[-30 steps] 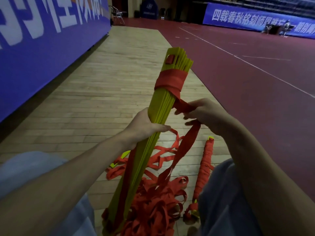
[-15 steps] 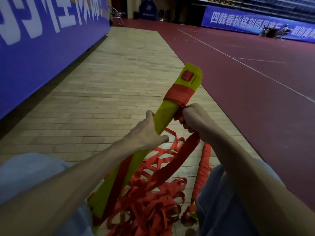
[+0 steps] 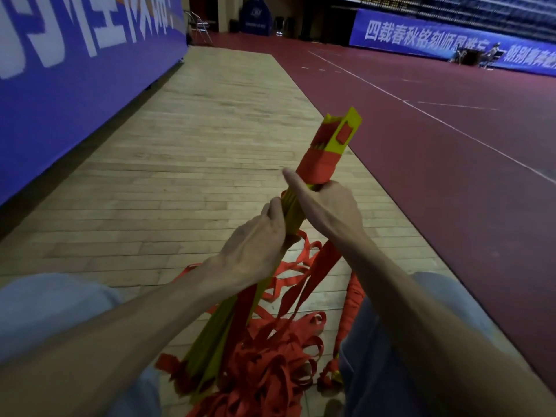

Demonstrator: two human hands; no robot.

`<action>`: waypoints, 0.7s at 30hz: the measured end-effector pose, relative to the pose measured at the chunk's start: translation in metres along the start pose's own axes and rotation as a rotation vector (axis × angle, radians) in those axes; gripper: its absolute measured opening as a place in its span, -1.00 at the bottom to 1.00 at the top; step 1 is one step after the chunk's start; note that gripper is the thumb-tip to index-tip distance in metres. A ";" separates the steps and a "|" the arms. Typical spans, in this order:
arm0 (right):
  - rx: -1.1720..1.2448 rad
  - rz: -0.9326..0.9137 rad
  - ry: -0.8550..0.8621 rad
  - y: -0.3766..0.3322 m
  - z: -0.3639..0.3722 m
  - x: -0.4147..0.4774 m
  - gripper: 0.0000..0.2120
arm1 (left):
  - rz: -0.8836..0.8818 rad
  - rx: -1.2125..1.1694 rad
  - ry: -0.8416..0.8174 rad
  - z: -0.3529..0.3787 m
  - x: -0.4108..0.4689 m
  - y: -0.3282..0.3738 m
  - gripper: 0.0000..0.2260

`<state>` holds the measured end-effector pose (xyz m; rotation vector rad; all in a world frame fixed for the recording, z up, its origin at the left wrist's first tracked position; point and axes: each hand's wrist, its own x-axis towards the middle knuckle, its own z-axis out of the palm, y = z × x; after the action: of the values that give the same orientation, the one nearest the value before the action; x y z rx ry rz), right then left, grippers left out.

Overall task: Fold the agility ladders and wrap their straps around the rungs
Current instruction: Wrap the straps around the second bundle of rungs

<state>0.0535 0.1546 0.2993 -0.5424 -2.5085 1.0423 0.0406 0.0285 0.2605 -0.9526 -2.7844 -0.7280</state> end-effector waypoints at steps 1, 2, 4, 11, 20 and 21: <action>0.026 -0.006 0.050 -0.003 -0.001 0.001 -0.43 | 0.016 -0.040 0.020 -0.003 0.000 -0.001 -0.61; 0.062 -0.011 0.082 -0.004 -0.002 0.000 -0.46 | 0.030 -0.101 0.024 -0.004 0.001 -0.001 -0.63; 0.128 -0.033 0.103 -0.006 -0.003 0.002 -0.46 | 0.065 -0.230 0.029 -0.009 0.003 -0.007 -0.60; 0.420 0.033 0.080 -0.004 -0.016 0.011 -0.38 | 0.092 -0.642 -0.207 -0.007 0.004 -0.015 -0.33; 0.571 0.001 -0.208 -0.004 -0.028 0.013 -0.47 | -0.190 -0.889 -0.329 -0.021 0.011 -0.014 -0.78; 0.536 -0.003 -0.244 -0.003 -0.029 0.013 -0.46 | -0.199 -0.841 -0.280 -0.018 0.013 -0.016 -0.77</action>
<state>0.0550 0.1758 0.3227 -0.2611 -2.2674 1.7872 0.0198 0.0156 0.2731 -0.9170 -2.8202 -2.0334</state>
